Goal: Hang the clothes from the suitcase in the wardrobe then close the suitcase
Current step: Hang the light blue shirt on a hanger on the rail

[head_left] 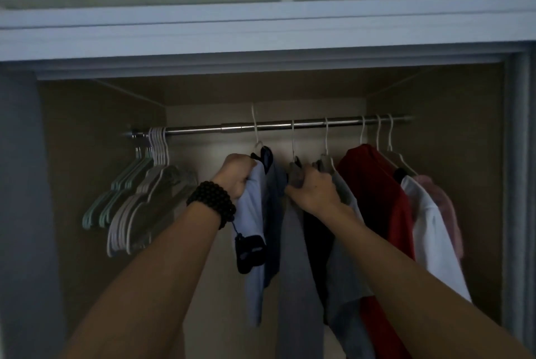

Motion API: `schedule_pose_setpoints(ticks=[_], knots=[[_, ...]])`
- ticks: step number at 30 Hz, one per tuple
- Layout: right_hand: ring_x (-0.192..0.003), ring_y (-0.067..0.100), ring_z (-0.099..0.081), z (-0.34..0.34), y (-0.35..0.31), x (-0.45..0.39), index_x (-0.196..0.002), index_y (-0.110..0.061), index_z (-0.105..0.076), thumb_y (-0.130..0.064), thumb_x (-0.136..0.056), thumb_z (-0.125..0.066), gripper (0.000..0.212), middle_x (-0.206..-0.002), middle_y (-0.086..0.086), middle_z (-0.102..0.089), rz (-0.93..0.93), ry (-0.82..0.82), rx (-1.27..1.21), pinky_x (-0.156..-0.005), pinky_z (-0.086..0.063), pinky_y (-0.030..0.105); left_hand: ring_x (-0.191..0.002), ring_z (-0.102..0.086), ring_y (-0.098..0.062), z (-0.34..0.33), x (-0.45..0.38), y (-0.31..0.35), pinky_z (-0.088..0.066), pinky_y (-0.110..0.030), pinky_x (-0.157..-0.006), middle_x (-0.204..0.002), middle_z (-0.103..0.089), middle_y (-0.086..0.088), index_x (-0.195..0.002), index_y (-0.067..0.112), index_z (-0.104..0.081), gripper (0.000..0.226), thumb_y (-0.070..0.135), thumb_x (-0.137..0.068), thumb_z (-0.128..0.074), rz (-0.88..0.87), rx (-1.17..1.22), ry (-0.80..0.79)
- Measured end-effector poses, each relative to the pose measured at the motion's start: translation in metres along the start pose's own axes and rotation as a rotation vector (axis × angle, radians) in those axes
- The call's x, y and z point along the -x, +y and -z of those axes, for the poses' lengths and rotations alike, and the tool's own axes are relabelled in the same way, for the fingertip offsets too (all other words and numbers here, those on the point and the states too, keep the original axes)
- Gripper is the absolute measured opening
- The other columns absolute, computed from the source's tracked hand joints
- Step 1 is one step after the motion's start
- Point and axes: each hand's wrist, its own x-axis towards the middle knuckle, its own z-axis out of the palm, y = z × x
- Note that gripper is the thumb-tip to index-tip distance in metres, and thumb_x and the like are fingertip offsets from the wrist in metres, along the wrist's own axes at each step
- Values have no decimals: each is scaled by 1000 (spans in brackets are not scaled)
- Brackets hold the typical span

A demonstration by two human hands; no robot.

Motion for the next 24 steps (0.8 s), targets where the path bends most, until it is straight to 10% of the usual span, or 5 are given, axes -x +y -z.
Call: schedule_pose_setpoints(ticks=[5,9,14,17,24], knots=[[-66,30,-68,-8,14,-18,-71,-21,-45,-25,-82,-62,21,-89,19,-67,8,-108,-106,-61,-60,38,-63,-50,-13,-17,-24,-4,-48,-42,-93,-73,-52,-3,-92,5,-61,16,-1,-95,-47,15,-105,131],[-73,34,-67,-6,33,-31,-81,-12,-51,-8,-86,-57,9,-86,17,-66,55,-53,-132,-64,-60,44,-66,-51,-14,-23,-40,-24,-46,-37,-86,-75,-53,-5,-127,-6,-53,32,-1,-97,-45,49,-184,132],[-81,38,-68,0,45,-36,-70,-15,-51,-6,-84,-58,18,-87,21,-69,121,-46,-142,-71,-58,47,-74,-58,-22,-24,-43,-42,-53,-25,-63,-94,-60,-18,-109,-10,-62,22,-5,-93,-47,92,-96,103],[-85,32,-68,3,49,-31,-80,1,-63,-9,-85,-60,11,-87,19,-70,87,-22,-158,-75,-58,41,-92,-65,-32,-24,-26,-47,-56,-34,-81,-109,-66,-24,-106,-9,-64,19,2,-92,-56,84,-178,66],[-76,26,-65,38,51,15,-78,0,-68,-11,-87,-56,19,-81,16,-69,113,15,-170,-72,-56,34,-82,-53,-7,-27,46,-37,-41,-17,-61,-114,-59,-6,-144,13,-36,53,5,-94,-52,-32,-405,170]])
